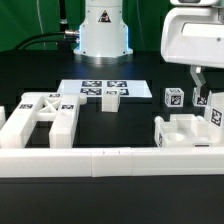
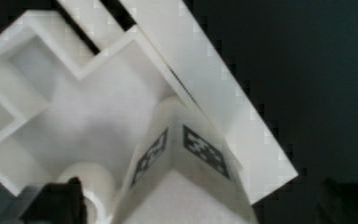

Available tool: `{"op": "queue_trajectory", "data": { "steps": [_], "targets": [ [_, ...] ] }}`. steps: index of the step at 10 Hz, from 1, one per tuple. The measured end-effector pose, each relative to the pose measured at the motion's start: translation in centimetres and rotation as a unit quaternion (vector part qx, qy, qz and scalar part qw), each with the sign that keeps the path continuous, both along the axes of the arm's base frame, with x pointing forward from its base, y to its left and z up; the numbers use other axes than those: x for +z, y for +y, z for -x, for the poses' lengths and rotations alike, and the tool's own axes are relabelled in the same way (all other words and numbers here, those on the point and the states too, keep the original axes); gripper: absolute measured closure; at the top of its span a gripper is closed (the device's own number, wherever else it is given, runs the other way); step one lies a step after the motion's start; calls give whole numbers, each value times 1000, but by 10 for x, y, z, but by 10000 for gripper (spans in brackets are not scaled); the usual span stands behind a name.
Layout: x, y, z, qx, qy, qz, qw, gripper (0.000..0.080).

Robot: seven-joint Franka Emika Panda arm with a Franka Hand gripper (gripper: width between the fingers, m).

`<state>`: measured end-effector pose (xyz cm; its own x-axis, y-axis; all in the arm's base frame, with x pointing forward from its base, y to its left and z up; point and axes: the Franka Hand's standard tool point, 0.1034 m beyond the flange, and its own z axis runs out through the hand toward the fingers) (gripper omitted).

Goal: Assemble chair

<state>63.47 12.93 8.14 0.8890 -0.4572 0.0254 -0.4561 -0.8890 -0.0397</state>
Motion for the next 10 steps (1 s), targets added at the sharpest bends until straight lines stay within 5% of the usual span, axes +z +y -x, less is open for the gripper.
{"op": "queue_trajectory", "data": {
  "steps": [6,10],
  "targets": [
    [-1,0,-1,183,-8,10,983,151],
    [0,-11,-4,354,-11,24,935,151]
  ]
}}
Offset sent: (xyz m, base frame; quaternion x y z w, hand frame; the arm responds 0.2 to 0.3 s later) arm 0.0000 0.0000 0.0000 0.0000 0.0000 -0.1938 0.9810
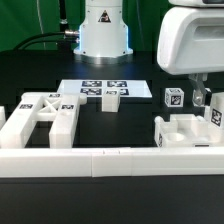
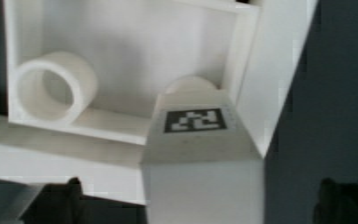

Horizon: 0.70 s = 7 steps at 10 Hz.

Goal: Assemble chair

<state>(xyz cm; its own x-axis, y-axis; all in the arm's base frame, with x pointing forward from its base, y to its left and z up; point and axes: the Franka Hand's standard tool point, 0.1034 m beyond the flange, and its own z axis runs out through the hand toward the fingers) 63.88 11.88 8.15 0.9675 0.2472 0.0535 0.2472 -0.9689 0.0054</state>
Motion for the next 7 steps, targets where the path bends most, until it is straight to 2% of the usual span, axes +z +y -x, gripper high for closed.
{"op": "queue_trajectory", "data": {
  "steps": [2,3,4,5,6,7],
  "targets": [
    [-1,-2,0,25,-2,1,1000,151],
    [-1,-2,0,20,-2,1,1000,274],
    [-1,-2,0,20,-2,1,1000,274],
    [-1,-2,0,20,-2,1,1000,476],
    [-1,-2,0,20,-2,1,1000,514],
    [-1,-2,0,8,-2,0,1000,514]
  ]
}}
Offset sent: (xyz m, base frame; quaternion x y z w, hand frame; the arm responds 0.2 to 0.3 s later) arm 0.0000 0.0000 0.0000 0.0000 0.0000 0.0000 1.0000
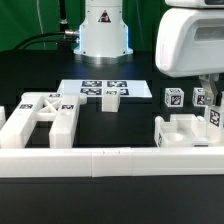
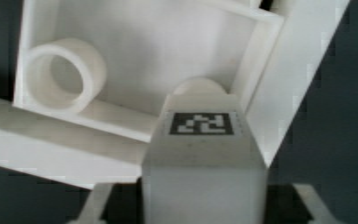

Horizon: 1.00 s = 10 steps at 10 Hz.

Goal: Assemble chair

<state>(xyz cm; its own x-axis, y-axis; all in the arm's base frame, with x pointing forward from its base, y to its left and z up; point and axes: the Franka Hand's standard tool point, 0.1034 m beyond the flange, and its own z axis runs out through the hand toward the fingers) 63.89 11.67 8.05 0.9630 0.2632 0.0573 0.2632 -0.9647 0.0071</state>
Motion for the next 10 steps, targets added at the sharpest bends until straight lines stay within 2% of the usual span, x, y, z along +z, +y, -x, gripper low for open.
{"op": "queue_trajectory", "data": {
  "steps": [2,5,7,10],
  "targets": [
    [0,0,0,0,0,0,1000,514],
    [0,2,2,-153,2,-10,988,514],
    [-1,2,2,-251,-2,-16,968,514],
    [-1,2,1,-426,-5,-30,904,514]
  ]
}}
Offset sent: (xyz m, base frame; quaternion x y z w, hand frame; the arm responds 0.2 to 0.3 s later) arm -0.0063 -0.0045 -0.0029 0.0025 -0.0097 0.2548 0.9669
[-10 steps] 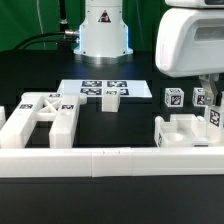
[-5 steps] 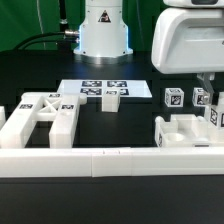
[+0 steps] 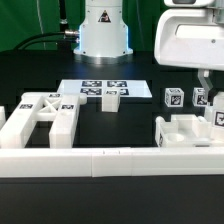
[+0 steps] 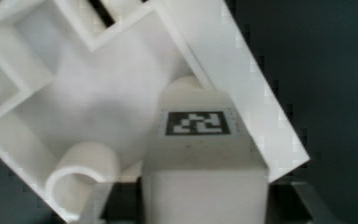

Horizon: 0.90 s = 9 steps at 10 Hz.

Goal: Assemble chair

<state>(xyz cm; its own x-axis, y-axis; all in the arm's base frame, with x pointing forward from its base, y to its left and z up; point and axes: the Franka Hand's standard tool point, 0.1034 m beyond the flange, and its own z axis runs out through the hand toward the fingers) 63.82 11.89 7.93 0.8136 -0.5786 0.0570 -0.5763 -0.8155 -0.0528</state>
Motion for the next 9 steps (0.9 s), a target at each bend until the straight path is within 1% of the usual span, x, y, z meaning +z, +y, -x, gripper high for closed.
{"op": "queue_trajectory", "data": {
  "steps": [2,3,4,5,6,7,8,9],
  "targets": [
    [0,1,0,-121,0,-13,993,514],
    [1,1,0,-186,0,-16,982,514],
    [1,1,0,-219,0,-17,976,514],
    [0,2,0,-225,1,-20,974,458],
    [0,2,0,-220,1,-21,975,321],
    [0,2,0,-206,1,-20,978,321],
    [0,3,0,-203,1,-20,979,183],
    [0,4,0,-149,0,-16,989,160]
  ]
}}
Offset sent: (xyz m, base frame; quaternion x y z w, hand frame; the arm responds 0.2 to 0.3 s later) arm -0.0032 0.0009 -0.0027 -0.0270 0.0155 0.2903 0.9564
